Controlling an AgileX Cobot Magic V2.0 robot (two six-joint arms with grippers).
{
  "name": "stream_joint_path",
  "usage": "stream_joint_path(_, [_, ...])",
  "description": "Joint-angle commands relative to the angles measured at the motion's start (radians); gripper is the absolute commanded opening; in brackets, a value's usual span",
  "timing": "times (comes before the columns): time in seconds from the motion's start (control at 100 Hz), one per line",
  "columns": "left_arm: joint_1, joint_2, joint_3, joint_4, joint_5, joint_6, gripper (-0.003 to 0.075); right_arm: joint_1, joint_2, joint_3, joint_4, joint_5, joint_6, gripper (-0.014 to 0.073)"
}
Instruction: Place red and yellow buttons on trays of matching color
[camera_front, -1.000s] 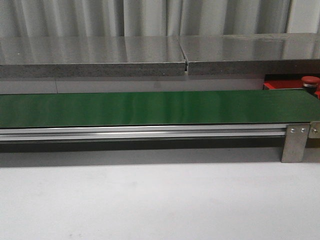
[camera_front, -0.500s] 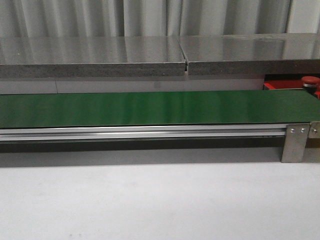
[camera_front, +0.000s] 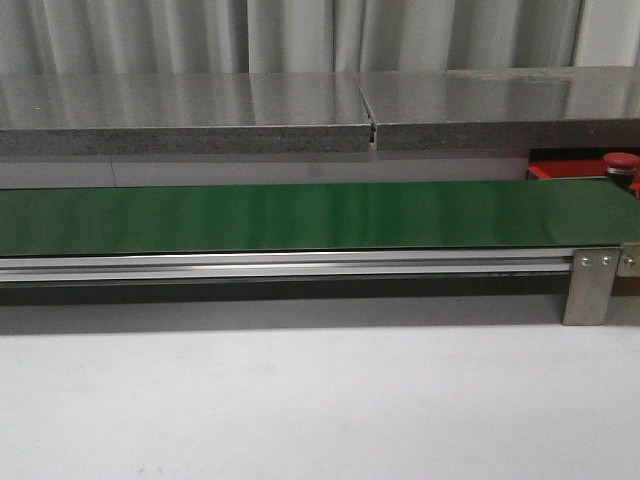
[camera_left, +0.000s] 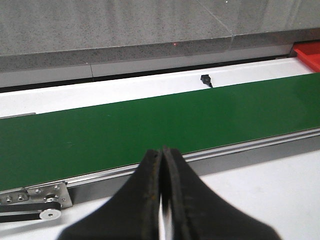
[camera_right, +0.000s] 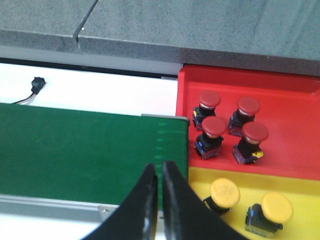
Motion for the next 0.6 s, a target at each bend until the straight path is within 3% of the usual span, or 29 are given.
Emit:
stream_joint_path(0.0, [-0.008, 0.006, -0.024, -0.011, -0.069, -0.01, -0.0019, -0.002, -0.074, 0.027, 0.008, -0.102, -0.007, 0.0043])
stream_joint_path(0.42, [-0.008, 0.006, -0.024, -0.011, -0.069, -0.01, -0.0019, -0.002, -0.393, 0.27, 0.031, -0.167, -0.007, 0.0043])
stream_joint_path(0.59, [-0.008, 0.006, -0.024, -0.011, -0.069, -0.01, -0.0019, -0.002, -0.475, 0.391, 0.061, -0.271, -0.007, 0.0043])
